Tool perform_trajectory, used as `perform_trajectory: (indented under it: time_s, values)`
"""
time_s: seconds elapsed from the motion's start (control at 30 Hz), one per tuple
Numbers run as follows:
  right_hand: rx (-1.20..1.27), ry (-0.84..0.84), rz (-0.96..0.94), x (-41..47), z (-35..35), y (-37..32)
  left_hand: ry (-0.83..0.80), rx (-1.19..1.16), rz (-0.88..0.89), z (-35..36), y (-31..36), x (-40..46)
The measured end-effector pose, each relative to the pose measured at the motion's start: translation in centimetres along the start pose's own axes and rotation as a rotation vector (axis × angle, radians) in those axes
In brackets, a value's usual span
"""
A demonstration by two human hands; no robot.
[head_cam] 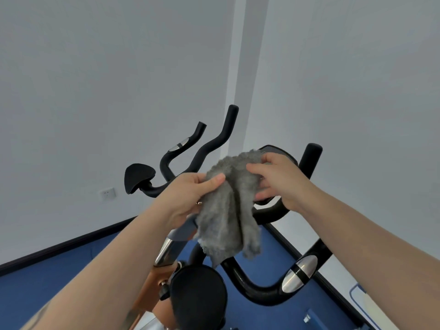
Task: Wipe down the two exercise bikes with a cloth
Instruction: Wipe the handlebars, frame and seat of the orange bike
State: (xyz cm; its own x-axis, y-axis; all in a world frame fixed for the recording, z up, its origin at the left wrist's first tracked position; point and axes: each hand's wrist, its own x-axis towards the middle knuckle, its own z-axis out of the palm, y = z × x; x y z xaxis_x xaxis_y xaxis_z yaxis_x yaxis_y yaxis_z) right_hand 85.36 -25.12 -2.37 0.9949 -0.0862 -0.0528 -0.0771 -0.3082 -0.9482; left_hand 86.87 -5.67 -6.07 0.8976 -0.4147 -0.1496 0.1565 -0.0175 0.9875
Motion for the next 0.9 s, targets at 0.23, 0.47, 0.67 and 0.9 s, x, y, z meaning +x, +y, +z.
perform_trajectory:
  time_s: [0.23,0.47,0.67,0.9]
  values:
    - [0.163,-0.390,-0.030,-1.1,0.9,-1.1,-0.042,0.171,0.076,0.9,0.5,0.0]
    - [0.088,-0.072,-0.140,-1.1,-0.3,0.4,-0.107,-0.150,0.047,0.2,0.3,0.4]
    - [0.004,-0.337,-0.106,-2.5,1.1,3.2,-0.096,-0.252,0.059,-1.3,1.3,0.8]
    - [-0.137,0.010,-0.473,-3.0,1.3,3.0,-0.131,0.062,-0.130,-2.4,-1.1,1.4]
